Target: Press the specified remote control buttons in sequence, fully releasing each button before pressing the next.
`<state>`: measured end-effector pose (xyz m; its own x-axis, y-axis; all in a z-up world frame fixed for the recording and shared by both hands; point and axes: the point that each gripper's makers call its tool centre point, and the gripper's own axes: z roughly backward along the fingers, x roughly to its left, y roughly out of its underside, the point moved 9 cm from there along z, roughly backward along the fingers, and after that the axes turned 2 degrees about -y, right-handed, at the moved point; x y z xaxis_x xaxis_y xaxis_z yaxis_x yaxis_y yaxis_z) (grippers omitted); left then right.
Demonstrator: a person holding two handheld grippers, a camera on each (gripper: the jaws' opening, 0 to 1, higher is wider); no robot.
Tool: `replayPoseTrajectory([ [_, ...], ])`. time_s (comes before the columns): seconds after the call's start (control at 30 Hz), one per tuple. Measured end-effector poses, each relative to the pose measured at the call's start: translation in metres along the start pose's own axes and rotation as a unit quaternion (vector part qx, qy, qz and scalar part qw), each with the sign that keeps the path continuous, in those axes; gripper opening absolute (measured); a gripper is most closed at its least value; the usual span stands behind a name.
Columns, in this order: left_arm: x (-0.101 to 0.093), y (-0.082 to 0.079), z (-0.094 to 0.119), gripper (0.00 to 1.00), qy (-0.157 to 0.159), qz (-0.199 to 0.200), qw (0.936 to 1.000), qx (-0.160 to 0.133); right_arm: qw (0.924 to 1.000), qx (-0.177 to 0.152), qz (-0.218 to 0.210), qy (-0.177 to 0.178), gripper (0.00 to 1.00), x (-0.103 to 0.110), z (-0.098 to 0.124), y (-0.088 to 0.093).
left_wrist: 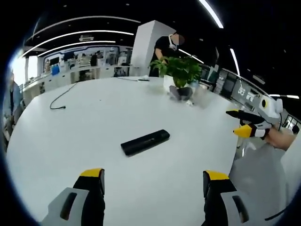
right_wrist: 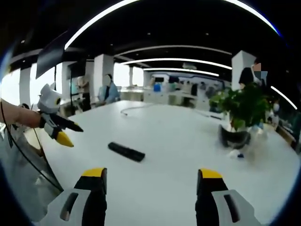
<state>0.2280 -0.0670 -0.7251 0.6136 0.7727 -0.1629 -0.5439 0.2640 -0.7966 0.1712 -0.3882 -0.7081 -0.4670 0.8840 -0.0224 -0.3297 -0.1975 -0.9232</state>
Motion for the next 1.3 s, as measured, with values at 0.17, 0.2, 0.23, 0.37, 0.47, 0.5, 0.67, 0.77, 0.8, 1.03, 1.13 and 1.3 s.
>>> replayPoseTrajectory([
  [0.17,0.003,-0.002,-0.006,0.90,0.004,-0.006,0.9999,0.007,1.0000,0.001,-0.002,0.001,0.76,-0.001,0.000,0.000],
  [0.2,0.003,-0.003,-0.007,0.90,0.004,-0.009,0.9999,0.009,1.0000,0.001,-0.002,0.001,0.76,-0.001,0.000,0.001],
  [0.23,0.003,-0.004,-0.008,0.90,0.004,-0.012,0.9999,0.011,1.0000,0.002,-0.002,0.001,0.76,-0.001,0.000,0.001],
  [0.37,0.006,-0.006,-0.012,0.90,0.006,-0.023,0.9996,0.015,1.0000,0.002,-0.002,0.002,0.76,-0.001,0.000,0.001],
  [0.47,0.007,-0.008,-0.014,0.90,0.009,-0.026,0.9995,0.017,1.0000,0.003,-0.002,0.003,0.76,-0.001,0.001,0.001],
  [0.5,0.007,-0.009,-0.015,0.90,0.010,-0.028,0.9994,0.018,1.0000,0.004,-0.003,0.004,0.76,-0.002,0.001,0.001],
  [0.67,0.007,-0.011,-0.019,0.89,0.015,-0.037,0.9989,0.023,1.0000,0.003,-0.004,0.006,0.76,-0.002,0.001,0.001],
  [0.77,0.007,-0.012,-0.022,0.89,0.020,-0.043,0.9986,0.025,1.0000,0.004,-0.005,0.006,0.76,-0.002,0.001,0.001],
  [0.8,0.007,-0.012,-0.023,0.89,0.025,-0.044,0.9984,0.024,1.0000,0.004,-0.004,0.006,0.76,-0.002,0.001,0.001],
  [1.03,0.008,-0.016,-0.028,0.89,0.031,-0.051,0.9978,0.027,1.0000,0.003,-0.004,0.006,0.76,-0.003,0.001,0.001],
  [1.13,0.010,-0.017,-0.031,0.89,0.035,-0.056,0.9974,0.029,0.9999,0.003,-0.007,0.008,0.75,-0.003,0.002,0.001],
  [1.3,0.012,-0.018,-0.037,0.90,0.041,-0.056,0.9970,0.035,0.9999,0.004,-0.007,0.008,0.75,-0.004,0.001,0.002],
])
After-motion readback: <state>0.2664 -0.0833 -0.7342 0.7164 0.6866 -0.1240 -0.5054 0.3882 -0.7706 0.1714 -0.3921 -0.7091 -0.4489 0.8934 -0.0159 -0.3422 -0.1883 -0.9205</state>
